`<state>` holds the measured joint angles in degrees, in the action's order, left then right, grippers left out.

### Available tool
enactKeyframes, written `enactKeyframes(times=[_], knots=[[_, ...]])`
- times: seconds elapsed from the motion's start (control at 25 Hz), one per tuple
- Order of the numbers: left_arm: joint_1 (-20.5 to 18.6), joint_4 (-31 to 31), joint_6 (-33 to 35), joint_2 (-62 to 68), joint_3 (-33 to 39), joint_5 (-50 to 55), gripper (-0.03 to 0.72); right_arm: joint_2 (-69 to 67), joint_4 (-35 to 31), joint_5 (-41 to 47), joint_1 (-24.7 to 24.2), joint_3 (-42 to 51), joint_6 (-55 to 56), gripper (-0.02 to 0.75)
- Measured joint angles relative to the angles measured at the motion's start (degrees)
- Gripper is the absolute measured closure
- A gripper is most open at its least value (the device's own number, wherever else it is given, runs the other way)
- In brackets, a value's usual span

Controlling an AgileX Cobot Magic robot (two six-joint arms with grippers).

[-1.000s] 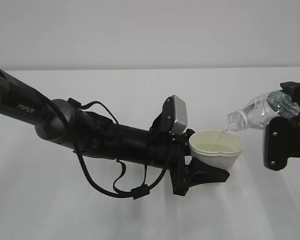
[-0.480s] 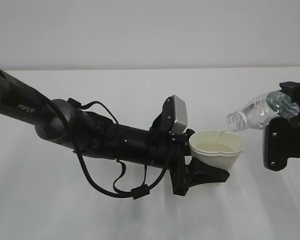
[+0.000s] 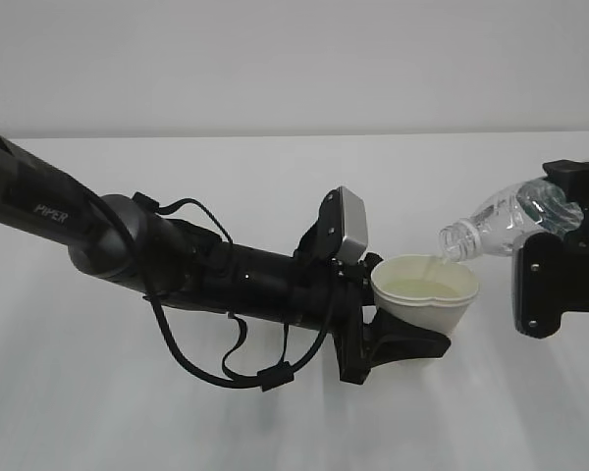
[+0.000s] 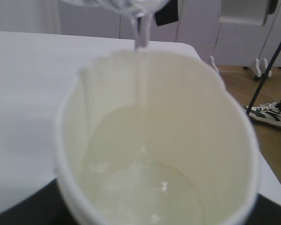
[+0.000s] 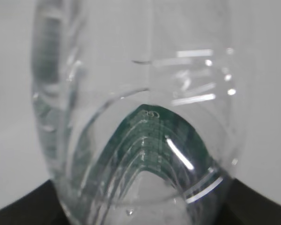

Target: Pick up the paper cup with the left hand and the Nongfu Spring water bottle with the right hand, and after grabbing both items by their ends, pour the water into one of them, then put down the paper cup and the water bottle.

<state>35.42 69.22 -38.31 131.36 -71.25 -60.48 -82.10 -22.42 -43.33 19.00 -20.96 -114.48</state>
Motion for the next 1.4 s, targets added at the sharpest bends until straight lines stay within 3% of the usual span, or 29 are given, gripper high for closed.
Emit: enactKeyframes(times=[1.4], knots=[[0.00, 0.00, 0.00, 0.00, 0.00, 0.09, 0.262, 0.00, 0.04, 0.00, 0.00, 0.00, 1.78, 0.320]])
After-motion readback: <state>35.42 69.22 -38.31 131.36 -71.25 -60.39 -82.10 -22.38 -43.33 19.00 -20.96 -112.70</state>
